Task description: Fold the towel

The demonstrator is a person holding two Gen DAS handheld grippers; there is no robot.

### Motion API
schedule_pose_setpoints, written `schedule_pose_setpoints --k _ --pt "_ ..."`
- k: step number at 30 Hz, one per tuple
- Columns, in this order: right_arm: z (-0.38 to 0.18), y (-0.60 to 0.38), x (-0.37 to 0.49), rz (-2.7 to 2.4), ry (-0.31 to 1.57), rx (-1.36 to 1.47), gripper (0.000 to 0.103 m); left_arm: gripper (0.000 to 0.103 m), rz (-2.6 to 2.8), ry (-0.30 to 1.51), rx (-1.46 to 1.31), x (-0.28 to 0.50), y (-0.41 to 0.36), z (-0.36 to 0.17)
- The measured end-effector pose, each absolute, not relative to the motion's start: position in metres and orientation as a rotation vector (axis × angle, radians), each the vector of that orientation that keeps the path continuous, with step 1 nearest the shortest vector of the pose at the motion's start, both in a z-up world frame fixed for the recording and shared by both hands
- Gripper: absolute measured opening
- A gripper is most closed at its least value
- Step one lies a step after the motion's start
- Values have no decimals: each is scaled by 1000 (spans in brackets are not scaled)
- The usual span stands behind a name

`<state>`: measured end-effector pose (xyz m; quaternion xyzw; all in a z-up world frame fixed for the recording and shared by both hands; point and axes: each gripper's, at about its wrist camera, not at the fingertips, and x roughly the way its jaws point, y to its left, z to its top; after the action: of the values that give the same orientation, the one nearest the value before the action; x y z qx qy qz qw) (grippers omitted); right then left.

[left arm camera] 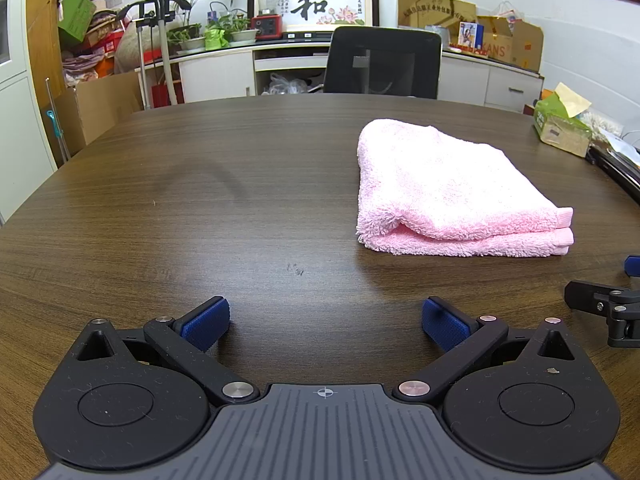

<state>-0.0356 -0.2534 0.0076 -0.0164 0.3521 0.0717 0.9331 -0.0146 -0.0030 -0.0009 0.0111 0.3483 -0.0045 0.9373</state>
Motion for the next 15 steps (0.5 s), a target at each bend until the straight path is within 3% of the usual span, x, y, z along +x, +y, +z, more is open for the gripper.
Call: schedule_pose_setpoints --k 15 --pt "8 -253 -36 146 720 -33 103 103 -9 712 21 -15 -6 -2"
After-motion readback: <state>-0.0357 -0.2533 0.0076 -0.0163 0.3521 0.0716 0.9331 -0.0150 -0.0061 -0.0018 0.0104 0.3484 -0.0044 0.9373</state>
